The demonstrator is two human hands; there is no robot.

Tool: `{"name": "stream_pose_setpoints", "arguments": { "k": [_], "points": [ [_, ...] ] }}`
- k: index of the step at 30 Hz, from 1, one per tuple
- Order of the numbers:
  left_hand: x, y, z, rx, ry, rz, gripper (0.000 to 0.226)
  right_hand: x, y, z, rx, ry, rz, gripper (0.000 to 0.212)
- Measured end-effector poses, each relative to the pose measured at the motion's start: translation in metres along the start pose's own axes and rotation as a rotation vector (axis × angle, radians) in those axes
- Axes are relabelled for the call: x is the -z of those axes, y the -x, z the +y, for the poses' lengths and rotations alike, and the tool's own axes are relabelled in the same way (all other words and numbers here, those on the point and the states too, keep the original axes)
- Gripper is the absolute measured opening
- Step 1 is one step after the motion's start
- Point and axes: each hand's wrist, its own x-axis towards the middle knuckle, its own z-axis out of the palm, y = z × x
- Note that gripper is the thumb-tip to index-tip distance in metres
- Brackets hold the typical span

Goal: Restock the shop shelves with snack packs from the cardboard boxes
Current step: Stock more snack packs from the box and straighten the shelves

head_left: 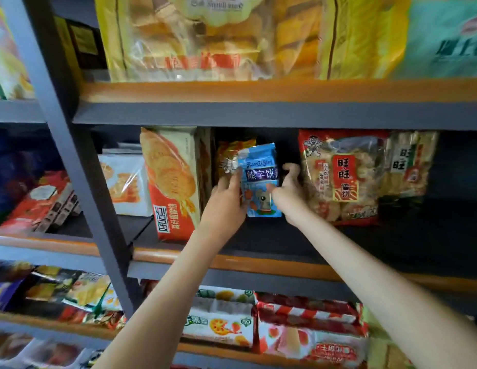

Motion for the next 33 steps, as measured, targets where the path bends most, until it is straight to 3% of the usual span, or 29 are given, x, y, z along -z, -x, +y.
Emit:
{"name": "stream_pose_setpoints", "arguments": {
  "k": [5, 7, 10, 14, 17, 21, 26, 28, 33],
  "points": [
    [-0.016, -0.029, -0.018, 0.014, -0.324, -0.158, 0.101, -0.008, -0.008, 0.018, 0.207, 0.251, 0.028, 0.094],
    [-0.022, -0.039, -0.023, 0.012, -0.371, -0.233, 0.107, -0.009, -0.010, 0.022, 0.346, 0.415, 0.116, 0.106],
    [-0.030, -0.051, -0.033, -0.007, -0.355, -0.262, 0.107, -0.011, -0.011, 0.027, 0.536, 0.910, 0.274, 0.114],
    [-0.039, -0.061, -0.042, -0.001, -0.500, -0.236, 0.105, -0.025, -0.018, 0.045, 0.546, 1.262, 0.207, 0.118],
    [-0.044, -0.064, -0.040, 0.018, -0.610, -0.203, 0.099, -0.025, -0.025, 0.044, 0.454, 1.322, 0.188, 0.119],
    [-0.048, -0.066, -0.039, 0.034, -0.691, -0.179, 0.099, -0.024, -0.036, 0.041, 0.388, 1.304, -0.017, 0.109],
    [-0.043, -0.066, -0.038, 0.030, -0.696, -0.196, 0.106, -0.031, -0.057, 0.046, 0.307, 1.291, 0.012, 0.094],
    [-0.043, -0.066, -0.037, 0.030, -0.703, -0.201, 0.108, -0.031, -0.064, 0.047, 0.272, 1.265, 0.024, 0.100],
    [-0.046, -0.066, -0.039, 0.024, -0.720, -0.177, 0.109, -0.045, -0.066, 0.048, 0.407, 1.278, -0.035, 0.101]
  ]
}}
